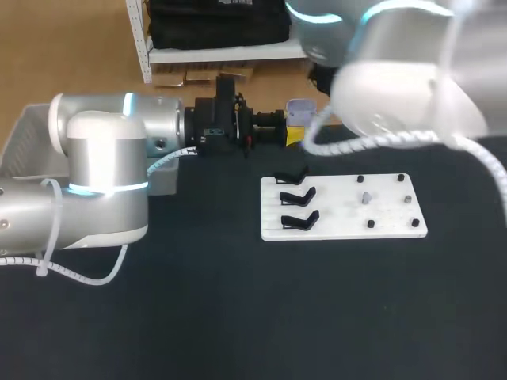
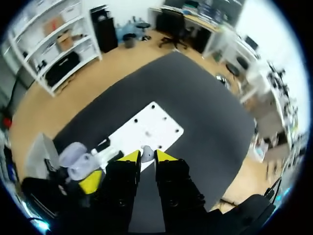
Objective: Pick up each earbud case from the left stands, insert the matching earbuds, close the lid, and place the case in the box.
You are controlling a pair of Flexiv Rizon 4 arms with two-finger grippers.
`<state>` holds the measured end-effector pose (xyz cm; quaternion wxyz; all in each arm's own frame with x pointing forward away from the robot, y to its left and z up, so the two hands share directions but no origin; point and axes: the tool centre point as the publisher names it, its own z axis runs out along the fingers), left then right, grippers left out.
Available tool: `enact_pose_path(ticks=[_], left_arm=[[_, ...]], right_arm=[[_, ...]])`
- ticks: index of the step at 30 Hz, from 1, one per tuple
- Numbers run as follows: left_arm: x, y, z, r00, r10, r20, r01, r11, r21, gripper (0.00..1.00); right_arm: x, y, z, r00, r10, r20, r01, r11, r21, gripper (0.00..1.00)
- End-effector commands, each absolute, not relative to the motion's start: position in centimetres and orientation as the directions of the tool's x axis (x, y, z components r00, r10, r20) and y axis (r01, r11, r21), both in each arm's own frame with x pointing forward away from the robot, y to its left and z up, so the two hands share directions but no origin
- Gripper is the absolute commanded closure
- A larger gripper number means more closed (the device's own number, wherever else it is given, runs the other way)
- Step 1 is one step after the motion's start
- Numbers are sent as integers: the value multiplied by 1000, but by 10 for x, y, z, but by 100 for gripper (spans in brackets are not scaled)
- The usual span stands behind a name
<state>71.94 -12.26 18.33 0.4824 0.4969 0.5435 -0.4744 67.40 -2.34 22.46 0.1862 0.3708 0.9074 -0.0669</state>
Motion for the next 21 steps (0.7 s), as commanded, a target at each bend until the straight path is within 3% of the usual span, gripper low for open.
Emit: enact_pose_path(ticks=[1,9,21], left_arm=[[718,-122,182,-36,76,-996,998,62,-31,100],[718,-122,182,-36,76,-996,998,62,-31,100],[718,-122,182,-36,76,-996,998,62,-31,100]], right_arm=[[677,-15,230,-587,724,-363,786,617,-42,100],[677,-15,230,-587,724,-363,786,617,-42,100],[701,27,263,-525,801,-288,843,537,-45,100]])
